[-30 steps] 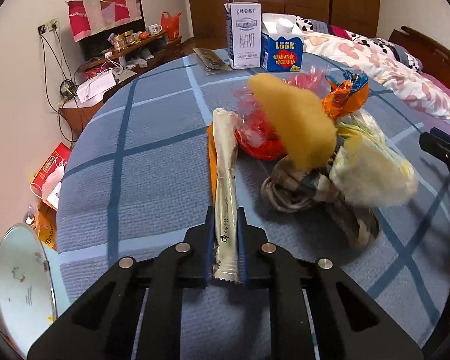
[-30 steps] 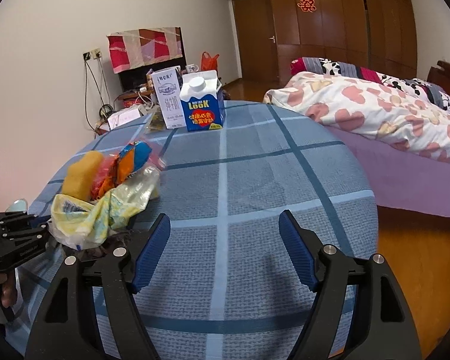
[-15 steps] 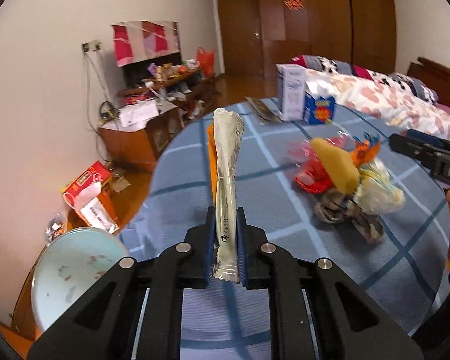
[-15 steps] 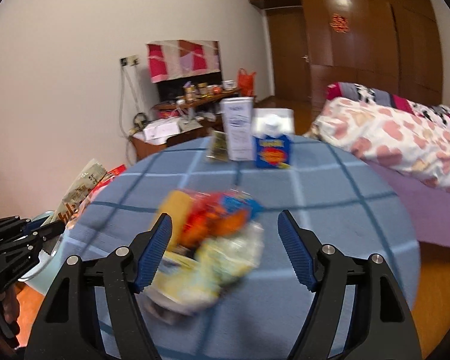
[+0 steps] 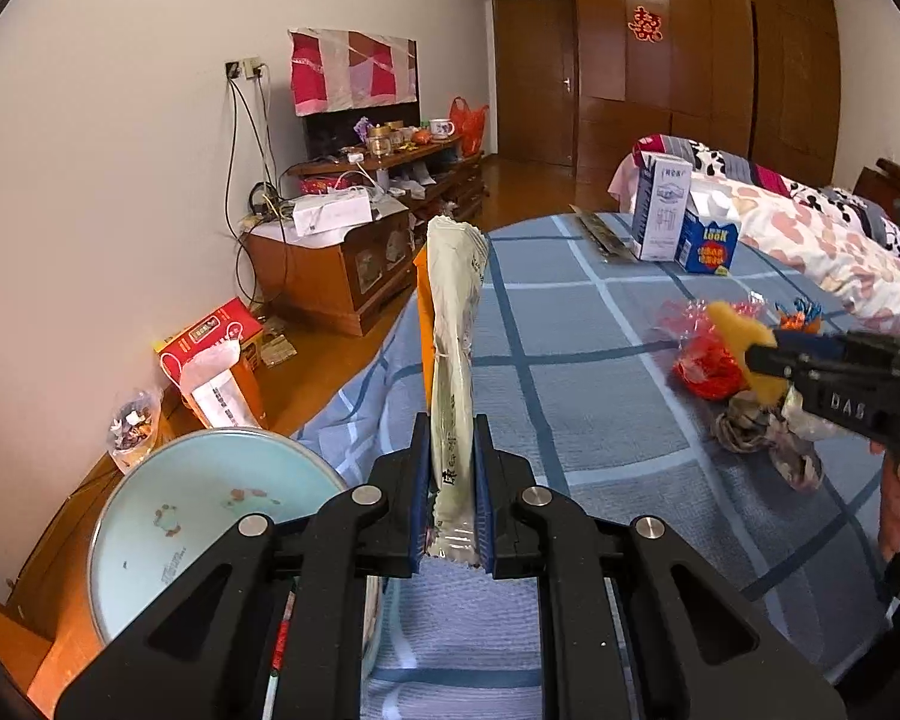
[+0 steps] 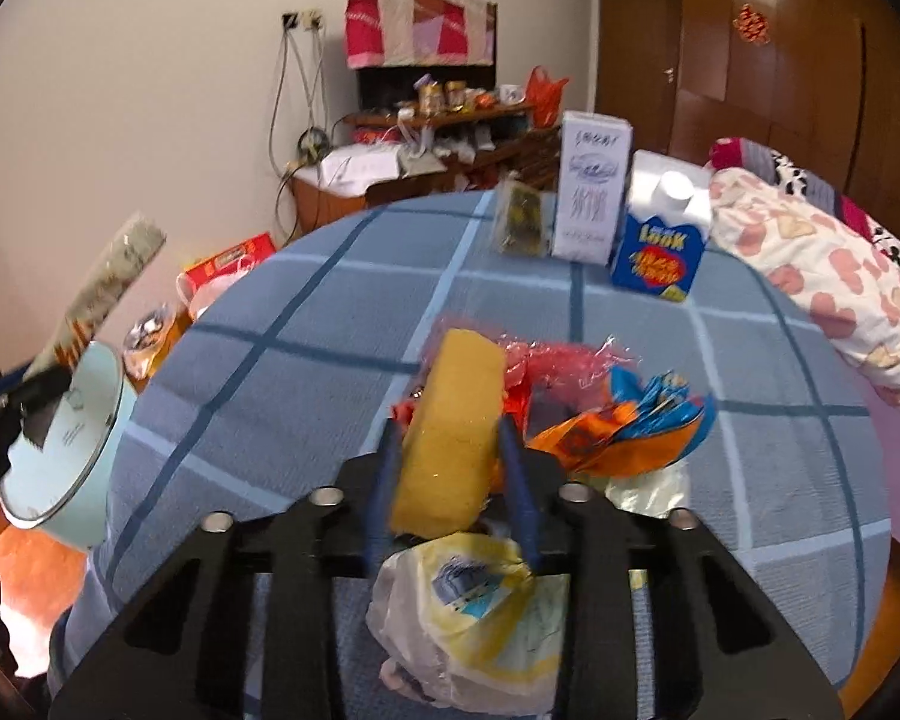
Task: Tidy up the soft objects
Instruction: 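Grasp the white-and-orange snack wrapper with the left tool while the right tool grasps the yellow sponge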
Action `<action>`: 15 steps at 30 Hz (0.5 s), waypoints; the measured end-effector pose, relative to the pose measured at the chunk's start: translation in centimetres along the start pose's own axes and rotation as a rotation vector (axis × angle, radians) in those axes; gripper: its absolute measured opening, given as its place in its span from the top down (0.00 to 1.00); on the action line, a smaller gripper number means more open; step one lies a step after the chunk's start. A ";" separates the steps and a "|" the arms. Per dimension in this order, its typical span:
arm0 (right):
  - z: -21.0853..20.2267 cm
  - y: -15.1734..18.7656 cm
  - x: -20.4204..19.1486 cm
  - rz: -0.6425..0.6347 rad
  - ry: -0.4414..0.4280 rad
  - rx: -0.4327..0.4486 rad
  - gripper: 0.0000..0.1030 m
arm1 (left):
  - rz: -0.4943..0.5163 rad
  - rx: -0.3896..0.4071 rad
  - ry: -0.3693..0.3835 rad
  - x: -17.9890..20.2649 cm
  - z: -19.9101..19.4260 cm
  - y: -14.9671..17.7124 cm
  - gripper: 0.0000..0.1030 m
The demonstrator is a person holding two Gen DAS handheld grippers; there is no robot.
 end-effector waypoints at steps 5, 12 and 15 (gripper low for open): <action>-0.8 0.0 -0.8 -0.015 -0.031 0.019 0.77 | -0.014 0.035 -0.010 -0.9 -1.4 -0.9 0.88; -3.2 -1.2 -2.9 -0.044 -0.058 0.107 0.77 | -0.017 0.061 -0.040 -2.3 -3.1 -1.0 0.87; -3.4 -1.6 -4.0 -0.057 -0.081 0.129 0.77 | -0.009 0.067 -0.054 -2.9 -3.9 -0.6 0.87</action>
Point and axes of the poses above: each gripper's, at about its wrist camera, not at the fingertips, and z roughly the way its jaws point, x to its right, y to its underside, the point moved 3 cm from there along z, roughly the way its jaws point, and after that the axes turned 6 degrees about x, right-handed, at the moved point
